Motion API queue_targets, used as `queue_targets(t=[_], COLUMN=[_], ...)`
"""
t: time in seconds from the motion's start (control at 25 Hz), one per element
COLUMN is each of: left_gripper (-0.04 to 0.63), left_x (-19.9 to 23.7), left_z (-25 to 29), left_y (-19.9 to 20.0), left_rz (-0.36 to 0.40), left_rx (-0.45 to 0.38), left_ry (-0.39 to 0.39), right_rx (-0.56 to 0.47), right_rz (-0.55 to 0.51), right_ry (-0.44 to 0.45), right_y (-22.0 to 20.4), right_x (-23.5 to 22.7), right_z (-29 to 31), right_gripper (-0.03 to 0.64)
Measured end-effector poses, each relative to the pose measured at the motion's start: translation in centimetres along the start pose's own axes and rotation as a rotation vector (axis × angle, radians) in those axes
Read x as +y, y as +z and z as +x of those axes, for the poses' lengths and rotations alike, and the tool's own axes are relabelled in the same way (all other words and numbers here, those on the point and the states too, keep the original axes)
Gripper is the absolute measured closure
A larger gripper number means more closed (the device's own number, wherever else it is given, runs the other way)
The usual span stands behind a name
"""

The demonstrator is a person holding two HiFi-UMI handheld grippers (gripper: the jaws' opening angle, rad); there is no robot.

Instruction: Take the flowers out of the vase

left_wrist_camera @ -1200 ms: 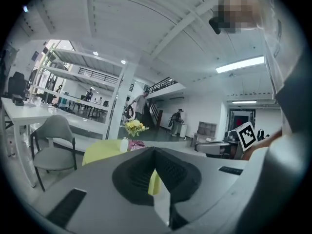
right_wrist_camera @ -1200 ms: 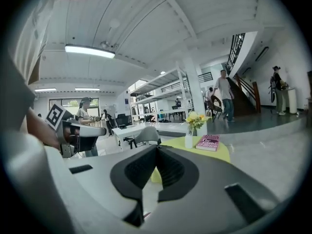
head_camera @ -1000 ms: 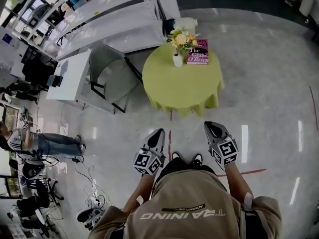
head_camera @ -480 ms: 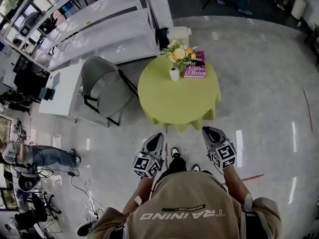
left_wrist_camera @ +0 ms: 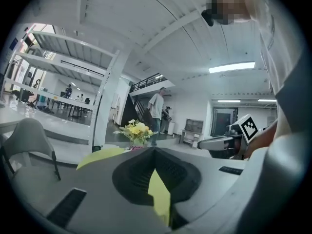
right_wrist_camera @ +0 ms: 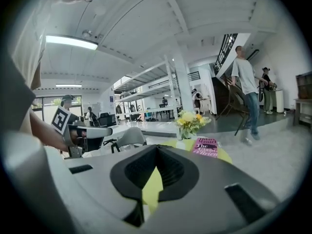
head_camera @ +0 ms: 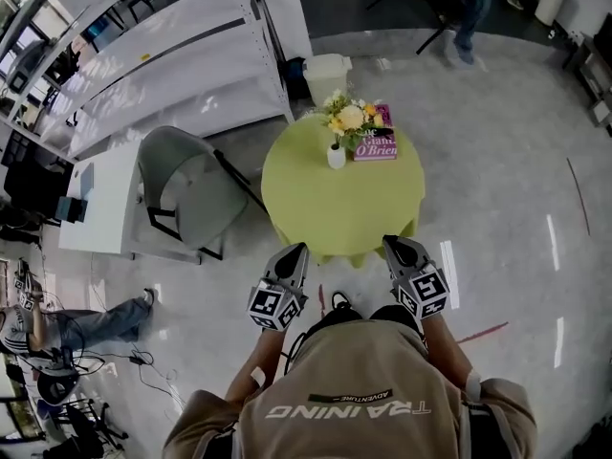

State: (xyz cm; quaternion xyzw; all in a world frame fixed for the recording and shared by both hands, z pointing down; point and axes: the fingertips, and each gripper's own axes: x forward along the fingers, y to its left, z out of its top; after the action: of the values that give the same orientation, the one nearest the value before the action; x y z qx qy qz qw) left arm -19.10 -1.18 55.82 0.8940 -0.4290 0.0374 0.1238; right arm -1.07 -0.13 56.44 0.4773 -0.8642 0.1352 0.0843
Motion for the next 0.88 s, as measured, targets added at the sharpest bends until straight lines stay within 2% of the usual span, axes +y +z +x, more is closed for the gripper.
queue_targets(t=[0.16,0.32,0.52,0.72,0.88], left_gripper=[0.594,0.594,0.594,0.594,0.594], left_x=[1.5,2.3,3.4,5.2,5.9], left_z=[1.1,2.5,4.0,7.7,12.1], left_y=[0.2,0.1,0.3,1.3,3.2], left_rz=[0.045,0.022,-0.001,0.023,0.031], left_rx=[0.017,0.018,0.048,0.079,0.08], left_ry=[-0.026,-0.023,-0.013,0.015,0.022], right_rx=[0.035,0.069,0.059,0.064,0.037], right_rz=[-0.011,-0.007,0.067,0.087,0.061], right_ry=[-0.014,-0.03,-0.039,-0.004,0.04], right_y=[-0.2,-0.4,0.1,-0.1,2.0], right_x=[0.5,-1.3,-3.2,-6.8,-10.3], right_z=[1.4,2.1,3.6,6.7,9.9], right_gripper=[0.615,0.615,0.615,0.615,0.615])
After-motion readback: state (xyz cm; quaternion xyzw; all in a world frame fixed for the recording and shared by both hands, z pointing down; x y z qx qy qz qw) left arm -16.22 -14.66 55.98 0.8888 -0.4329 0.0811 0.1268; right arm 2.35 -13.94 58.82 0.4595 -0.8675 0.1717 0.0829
